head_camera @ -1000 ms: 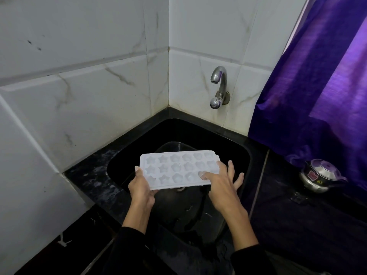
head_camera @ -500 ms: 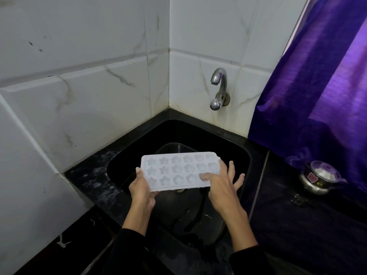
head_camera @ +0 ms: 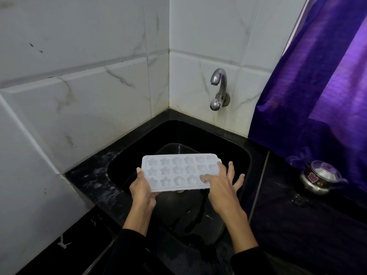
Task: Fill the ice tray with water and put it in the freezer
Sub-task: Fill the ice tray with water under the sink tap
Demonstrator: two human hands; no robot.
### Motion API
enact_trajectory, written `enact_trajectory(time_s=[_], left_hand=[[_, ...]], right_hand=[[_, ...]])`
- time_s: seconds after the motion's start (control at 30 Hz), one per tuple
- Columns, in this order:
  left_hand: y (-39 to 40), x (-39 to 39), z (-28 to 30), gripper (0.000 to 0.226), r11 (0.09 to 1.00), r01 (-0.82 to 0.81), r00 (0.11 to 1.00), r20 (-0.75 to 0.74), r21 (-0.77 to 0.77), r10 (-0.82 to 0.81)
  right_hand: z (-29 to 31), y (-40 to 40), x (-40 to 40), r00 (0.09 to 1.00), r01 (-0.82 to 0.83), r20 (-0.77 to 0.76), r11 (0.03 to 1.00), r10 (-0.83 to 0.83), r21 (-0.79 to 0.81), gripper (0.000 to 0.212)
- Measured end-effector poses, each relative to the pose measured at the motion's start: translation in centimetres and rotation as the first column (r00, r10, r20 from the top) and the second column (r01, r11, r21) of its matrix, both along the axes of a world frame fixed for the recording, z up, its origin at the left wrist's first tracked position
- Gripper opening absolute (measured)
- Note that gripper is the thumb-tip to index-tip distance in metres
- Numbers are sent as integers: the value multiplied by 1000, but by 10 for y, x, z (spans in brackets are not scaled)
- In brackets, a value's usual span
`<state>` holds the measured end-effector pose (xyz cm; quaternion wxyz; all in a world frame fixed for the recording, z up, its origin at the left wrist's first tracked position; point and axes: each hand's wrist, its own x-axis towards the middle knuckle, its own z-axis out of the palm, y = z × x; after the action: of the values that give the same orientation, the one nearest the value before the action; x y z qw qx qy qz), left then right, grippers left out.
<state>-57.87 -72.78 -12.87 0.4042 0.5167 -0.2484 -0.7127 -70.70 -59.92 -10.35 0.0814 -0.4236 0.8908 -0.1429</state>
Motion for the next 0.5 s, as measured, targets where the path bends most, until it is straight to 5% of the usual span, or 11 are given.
enact_trajectory(time_s=[0.37, 0.5], left_hand=[[0, -1, 1, 32, 1000, 0, 1000, -4, -6, 0], [1, -2, 1, 32, 1000, 3, 1000, -12, 2, -3]], right_hand=[[5, -4, 5, 997, -51, -56, 994, 46, -101, 64], [5, -8, 14, 994, -102, -30, 994, 101, -29, 77]])
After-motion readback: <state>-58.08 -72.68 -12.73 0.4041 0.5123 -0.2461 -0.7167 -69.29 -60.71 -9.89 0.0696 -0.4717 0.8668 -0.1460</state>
